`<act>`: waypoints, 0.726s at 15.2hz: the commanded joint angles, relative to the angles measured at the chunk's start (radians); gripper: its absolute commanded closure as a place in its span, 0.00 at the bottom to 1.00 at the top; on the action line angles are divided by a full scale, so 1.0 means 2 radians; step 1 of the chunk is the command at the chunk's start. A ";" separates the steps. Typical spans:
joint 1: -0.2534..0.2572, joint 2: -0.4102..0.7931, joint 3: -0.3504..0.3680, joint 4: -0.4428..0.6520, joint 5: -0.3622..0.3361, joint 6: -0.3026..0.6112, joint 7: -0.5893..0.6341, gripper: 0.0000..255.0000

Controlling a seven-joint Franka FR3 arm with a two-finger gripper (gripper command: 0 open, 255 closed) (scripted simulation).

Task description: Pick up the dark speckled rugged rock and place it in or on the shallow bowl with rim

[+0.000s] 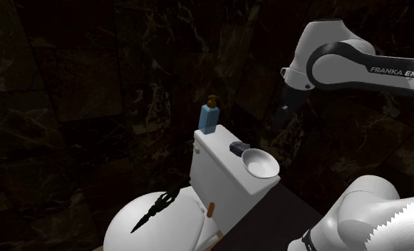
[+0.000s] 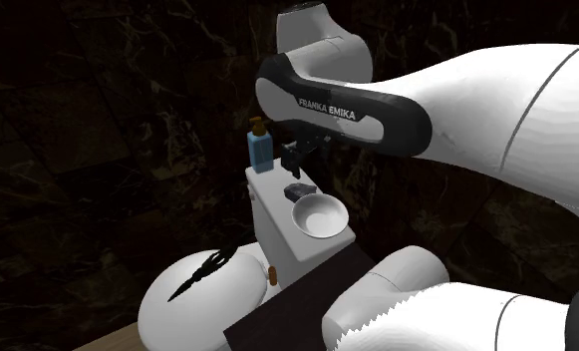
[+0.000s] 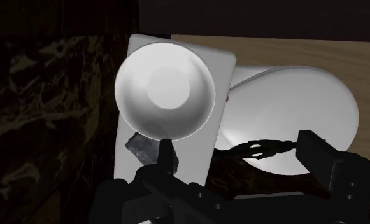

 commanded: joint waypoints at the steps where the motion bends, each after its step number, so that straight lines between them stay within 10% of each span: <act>1: -0.003 0.011 -0.018 -0.022 -0.019 0.045 -0.022 0.00; 11: -0.012 0.126 -0.101 -0.077 -0.095 0.274 -0.108 0.00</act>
